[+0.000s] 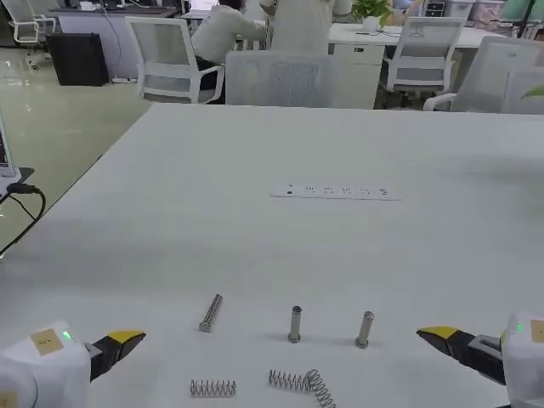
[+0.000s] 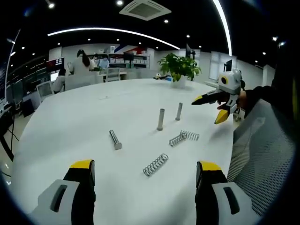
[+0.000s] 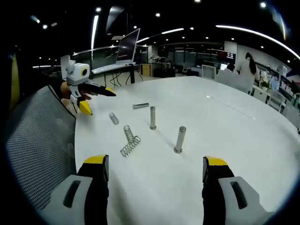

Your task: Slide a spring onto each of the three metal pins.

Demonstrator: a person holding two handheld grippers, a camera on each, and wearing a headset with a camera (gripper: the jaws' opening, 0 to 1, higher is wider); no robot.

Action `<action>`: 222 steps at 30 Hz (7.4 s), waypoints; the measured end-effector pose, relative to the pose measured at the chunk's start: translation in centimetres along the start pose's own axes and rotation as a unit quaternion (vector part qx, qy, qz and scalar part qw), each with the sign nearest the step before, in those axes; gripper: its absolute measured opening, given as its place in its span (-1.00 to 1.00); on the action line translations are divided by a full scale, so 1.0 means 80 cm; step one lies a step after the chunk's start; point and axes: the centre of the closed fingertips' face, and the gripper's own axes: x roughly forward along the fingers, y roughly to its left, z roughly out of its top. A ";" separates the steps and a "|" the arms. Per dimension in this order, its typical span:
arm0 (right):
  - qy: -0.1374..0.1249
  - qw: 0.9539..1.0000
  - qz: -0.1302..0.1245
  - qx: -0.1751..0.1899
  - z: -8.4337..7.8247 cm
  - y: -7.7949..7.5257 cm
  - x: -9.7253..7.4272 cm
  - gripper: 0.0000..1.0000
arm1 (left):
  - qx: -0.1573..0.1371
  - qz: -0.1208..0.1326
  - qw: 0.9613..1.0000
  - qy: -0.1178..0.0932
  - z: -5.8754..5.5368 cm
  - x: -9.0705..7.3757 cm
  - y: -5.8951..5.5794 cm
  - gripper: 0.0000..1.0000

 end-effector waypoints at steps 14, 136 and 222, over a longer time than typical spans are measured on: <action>0.001 1.000 0.002 0.000 -0.001 0.000 0.000 0.63 | 0.001 0.000 1.000 0.001 0.002 0.001 0.002 0.72; 0.010 1.000 -0.005 0.014 -0.013 -0.005 -0.002 0.57 | 0.061 0.060 0.979 0.184 0.025 0.154 0.088 -0.91; 0.014 1.000 0.007 -0.006 -0.008 0.006 0.002 0.54 | 0.002 0.053 0.988 0.147 0.047 0.081 0.050 -1.00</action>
